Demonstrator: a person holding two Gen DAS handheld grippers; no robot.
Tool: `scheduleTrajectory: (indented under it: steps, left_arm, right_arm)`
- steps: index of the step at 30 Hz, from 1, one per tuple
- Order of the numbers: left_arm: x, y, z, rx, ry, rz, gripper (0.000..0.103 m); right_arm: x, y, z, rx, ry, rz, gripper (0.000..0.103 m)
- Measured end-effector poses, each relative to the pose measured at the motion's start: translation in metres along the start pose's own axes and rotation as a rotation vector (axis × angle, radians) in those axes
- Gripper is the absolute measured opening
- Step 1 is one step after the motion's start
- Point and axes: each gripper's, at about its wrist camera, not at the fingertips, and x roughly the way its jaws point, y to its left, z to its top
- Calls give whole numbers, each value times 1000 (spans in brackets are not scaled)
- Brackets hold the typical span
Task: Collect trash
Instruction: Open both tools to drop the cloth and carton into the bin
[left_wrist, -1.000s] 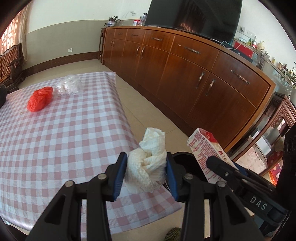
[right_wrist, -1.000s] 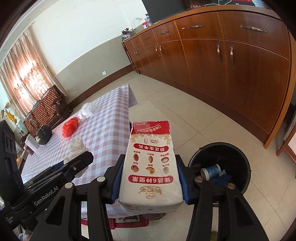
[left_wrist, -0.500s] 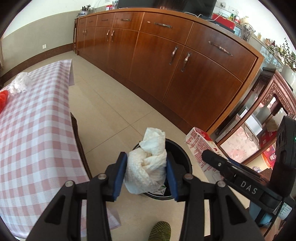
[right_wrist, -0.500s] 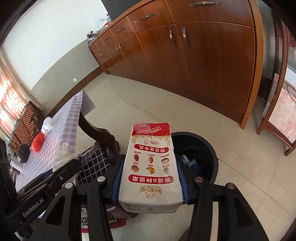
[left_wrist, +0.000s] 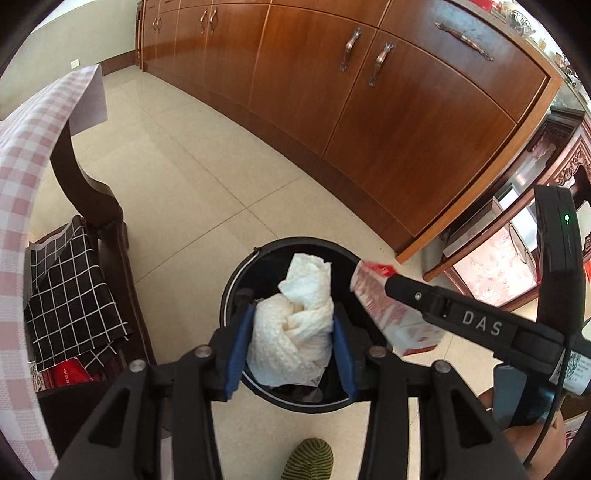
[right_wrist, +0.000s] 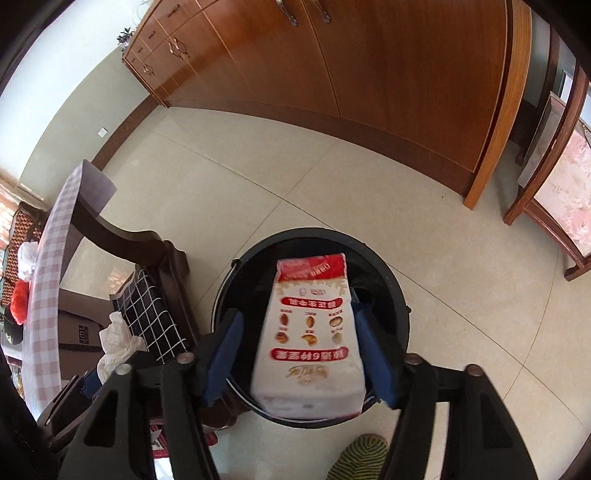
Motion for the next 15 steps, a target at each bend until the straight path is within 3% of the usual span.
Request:
scheduleTrajectory:
  steps: [4, 6, 7, 11, 15]
  left_arm:
    - [21, -6, 5, -1, 26, 13, 53]
    - [33, -9, 8, -2, 49, 16, 70]
    - [37, -9, 9, -3, 58, 15, 73]
    - [39, -13, 12, -5, 74, 18, 75]
    - [20, -17, 17, 13, 22, 28, 75]
  right_arm:
    - [1, -10, 5, 34, -17, -24, 75]
    - [-2, -15, 5, 42, -31, -62, 75]
    - [-4, -17, 5, 50, -38, -73, 75]
    - [-13, -27, 7, 71, -74, -132, 75]
    - [-20, -32, 7, 93, -84, -127, 75]
